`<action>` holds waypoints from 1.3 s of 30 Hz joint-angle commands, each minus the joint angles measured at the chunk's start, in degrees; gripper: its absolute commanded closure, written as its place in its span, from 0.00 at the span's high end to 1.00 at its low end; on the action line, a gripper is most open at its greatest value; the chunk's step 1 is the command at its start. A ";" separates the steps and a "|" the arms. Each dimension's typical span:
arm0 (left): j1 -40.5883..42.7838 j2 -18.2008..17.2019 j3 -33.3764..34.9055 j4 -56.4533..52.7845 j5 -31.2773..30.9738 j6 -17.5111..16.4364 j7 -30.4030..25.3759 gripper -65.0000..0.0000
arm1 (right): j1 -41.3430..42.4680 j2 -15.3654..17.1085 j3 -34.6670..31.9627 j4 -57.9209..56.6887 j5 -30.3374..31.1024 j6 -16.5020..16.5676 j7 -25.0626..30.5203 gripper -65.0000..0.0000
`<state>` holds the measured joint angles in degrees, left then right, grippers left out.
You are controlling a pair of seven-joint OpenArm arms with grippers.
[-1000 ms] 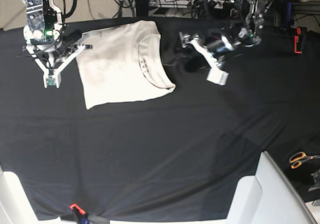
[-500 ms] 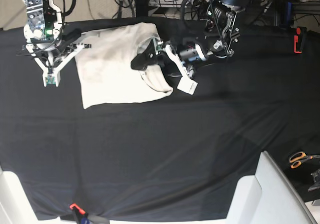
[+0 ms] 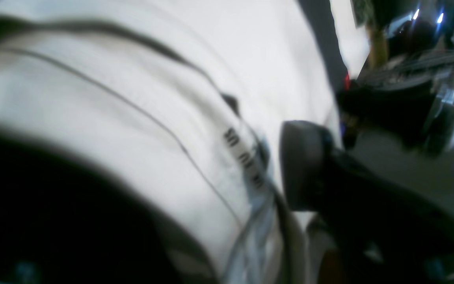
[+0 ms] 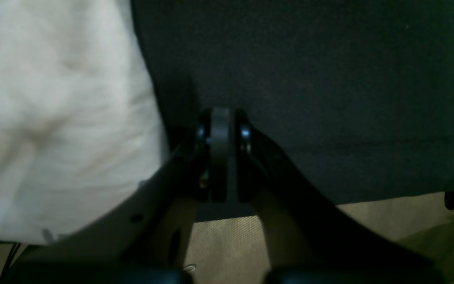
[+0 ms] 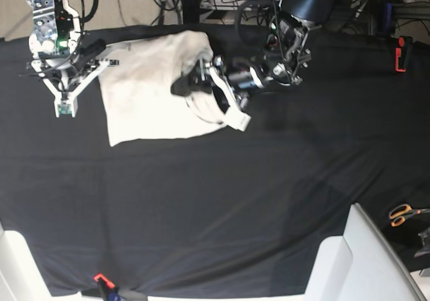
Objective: Fold the T-shirt properly
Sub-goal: 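Grasp the folded shirt's edge with the left gripper, then drag the folded shirt toward the table's middle with the left gripper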
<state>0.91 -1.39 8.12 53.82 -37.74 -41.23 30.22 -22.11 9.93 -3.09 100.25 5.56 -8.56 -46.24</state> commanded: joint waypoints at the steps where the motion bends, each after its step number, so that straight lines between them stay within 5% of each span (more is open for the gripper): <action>1: 0.37 0.20 0.28 -0.42 0.42 1.23 2.97 0.48 | 0.17 0.40 0.24 0.90 -0.51 -0.28 0.92 0.06; 8: 0.37 0.20 0.19 -0.42 0.42 1.23 2.97 0.00 | 0.17 0.40 0.24 0.90 -0.51 -0.28 0.92 0.06; 19: -1.04 -0.06 0.28 -0.59 0.42 1.23 3.41 0.00 | 0.17 0.40 0.24 0.81 -0.51 -0.28 0.92 0.06; 27: -3.32 -7.27 8.80 10.31 0.42 1.45 10.18 0.00 | 0.17 0.40 0.24 0.81 -0.33 -0.28 0.92 0.06; 31: -5.87 -10.17 13.64 12.86 0.42 7.61 13.34 0.00 | 0.17 0.40 0.24 0.81 -0.33 -0.28 0.92 0.06; 39: -15.54 -15.80 23.13 14.27 0.42 12.88 19.15 0.00 | 0.17 0.31 0.32 0.81 -0.33 -0.28 0.92 0.06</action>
<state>-13.41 -16.80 31.70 67.16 -37.10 -28.62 49.69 -22.09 9.93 -3.09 100.25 5.58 -8.56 -46.06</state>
